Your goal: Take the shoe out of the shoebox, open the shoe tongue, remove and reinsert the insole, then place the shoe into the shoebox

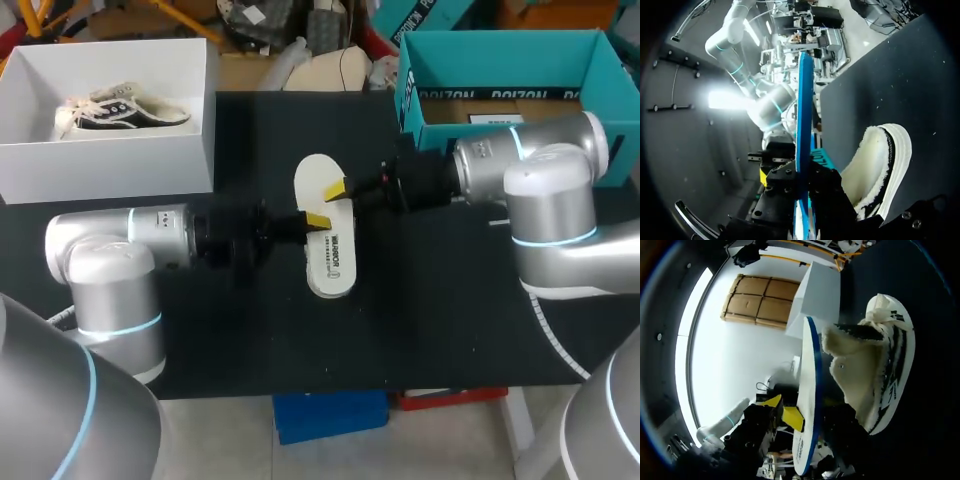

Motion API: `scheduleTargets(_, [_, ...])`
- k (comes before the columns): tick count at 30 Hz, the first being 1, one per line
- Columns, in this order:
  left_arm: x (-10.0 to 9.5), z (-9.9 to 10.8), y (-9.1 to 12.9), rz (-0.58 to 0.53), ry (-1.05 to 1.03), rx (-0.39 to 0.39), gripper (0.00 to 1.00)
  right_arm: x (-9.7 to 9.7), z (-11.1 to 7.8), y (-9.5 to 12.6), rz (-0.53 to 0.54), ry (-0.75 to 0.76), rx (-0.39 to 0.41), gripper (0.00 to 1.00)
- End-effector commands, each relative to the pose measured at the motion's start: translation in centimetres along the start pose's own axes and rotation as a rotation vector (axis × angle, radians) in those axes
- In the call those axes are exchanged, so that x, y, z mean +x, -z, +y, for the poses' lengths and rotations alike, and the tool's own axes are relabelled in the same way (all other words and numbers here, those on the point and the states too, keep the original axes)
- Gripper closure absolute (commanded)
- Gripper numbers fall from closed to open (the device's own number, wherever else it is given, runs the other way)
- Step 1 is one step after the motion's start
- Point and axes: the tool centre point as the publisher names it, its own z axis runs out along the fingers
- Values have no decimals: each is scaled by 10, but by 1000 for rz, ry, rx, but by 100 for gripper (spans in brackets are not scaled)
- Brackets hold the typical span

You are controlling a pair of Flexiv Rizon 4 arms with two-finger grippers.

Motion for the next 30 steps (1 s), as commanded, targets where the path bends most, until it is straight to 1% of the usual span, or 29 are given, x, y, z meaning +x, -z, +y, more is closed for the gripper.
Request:
scheduleTargets(1, [-12, -20, 20, 95, 9, -23, 100, 12, -13, 15, -95, 19, -23, 0])
scheduleTargets(2, [-13, -23, 24, 109, 20, -17, 100, 12, -15, 17, -119, 26, -25, 0])
scheduleTargets(4, [-15, -29, 31, 165, 34, -38, 100, 15, -19, 21, -168, 46, -30, 0])
scheduleTargets(8, [-19, -41, 45, 245, 83, -35, 100, 21, -30, 29, -262, 79, -32, 0])
scheduleTargets(9, [-20, -44, 48, 250, 96, -31, 100, 22, -33, 31, -285, 84, -34, 0])
scheduleTargets(10, [-20, -47, 51, 266, 106, -35, 100, 24, -36, 33, -329, 99, -50, 0])
scheduleTargets(11, [-19, -49, 53, 281, 112, -31, 100, 27, -39, 36, -383, 106, -50, 0])
scheduleTargets(12, [-19, -52, 56, 283, 104, -20, 100, 30, -42, 38, -413, 107, -51, 0])
scheduleTargets(13, [-19, -55, 58, 286, 100, -20, 100, 32, -43, 40, -422, 110, -74, 0])
scheduleTargets(30, [-19, -55, 58, 286, 100, -20, 100, 32, -43, 40, -422, 110, -74, 0])
